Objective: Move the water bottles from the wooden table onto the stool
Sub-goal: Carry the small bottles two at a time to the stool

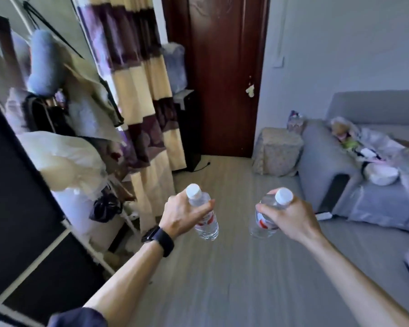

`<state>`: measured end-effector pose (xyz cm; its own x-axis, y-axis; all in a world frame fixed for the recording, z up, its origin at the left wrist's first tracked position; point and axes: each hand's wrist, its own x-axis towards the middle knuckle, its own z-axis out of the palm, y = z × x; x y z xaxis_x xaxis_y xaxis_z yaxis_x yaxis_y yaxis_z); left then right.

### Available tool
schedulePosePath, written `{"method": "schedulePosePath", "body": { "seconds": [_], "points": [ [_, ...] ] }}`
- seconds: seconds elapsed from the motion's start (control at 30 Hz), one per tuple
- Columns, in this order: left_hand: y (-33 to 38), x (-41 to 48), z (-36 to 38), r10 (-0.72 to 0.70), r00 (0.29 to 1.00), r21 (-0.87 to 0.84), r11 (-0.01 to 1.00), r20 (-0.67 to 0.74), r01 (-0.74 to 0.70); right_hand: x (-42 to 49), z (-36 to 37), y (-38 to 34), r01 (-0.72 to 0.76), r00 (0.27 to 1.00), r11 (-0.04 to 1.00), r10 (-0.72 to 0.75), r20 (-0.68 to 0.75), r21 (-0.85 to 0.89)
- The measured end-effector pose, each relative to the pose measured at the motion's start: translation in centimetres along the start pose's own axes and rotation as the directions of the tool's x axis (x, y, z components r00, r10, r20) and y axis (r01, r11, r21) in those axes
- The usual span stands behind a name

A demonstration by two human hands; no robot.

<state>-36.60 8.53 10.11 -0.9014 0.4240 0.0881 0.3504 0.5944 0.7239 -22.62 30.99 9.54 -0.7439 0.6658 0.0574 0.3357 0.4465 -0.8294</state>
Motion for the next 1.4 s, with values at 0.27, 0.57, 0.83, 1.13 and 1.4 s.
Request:
{"method": "schedulePosePath", "body": {
  "seconds": [0.27, 0.57, 0.83, 1.13, 1.4],
  "points": [
    [6.4, 18.0, 3.8, 0.196, 0.974, 0.017, 0.98, 0.114, -0.199, 13.5, -4.3, 0.5, -0.083, 0.971, 0.996, 0.091, -0.223, 0.044],
    [11.6, 33.6, 9.4, 0.288, 0.942, 0.051, 0.953, 0.172, -0.3, 27.1, -7.0, 2.2, -0.095, 0.955, 0.993, 0.109, -0.275, 0.064],
    [16.4, 48.9, 16.3, 0.313, 0.936, 0.084, 0.941, 0.162, -0.329, 45.5, -8.6, 5.7, -0.101, 0.962, 0.993, 0.112, -0.249, 0.058],
    [18.6, 65.5, 23.9, 0.216, 0.961, 0.095, 0.967, 0.173, -0.235, 65.2, -9.9, 10.1, -0.15, 0.968, 0.989, 0.15, -0.199, 0.012],
    [17.1, 81.8, 32.5, 0.176, 0.946, 0.078, 0.976, 0.271, -0.204, 81.3, -7.0, 14.0, -0.249, 0.95, 0.969, 0.244, -0.194, -0.001]
  ]
}}
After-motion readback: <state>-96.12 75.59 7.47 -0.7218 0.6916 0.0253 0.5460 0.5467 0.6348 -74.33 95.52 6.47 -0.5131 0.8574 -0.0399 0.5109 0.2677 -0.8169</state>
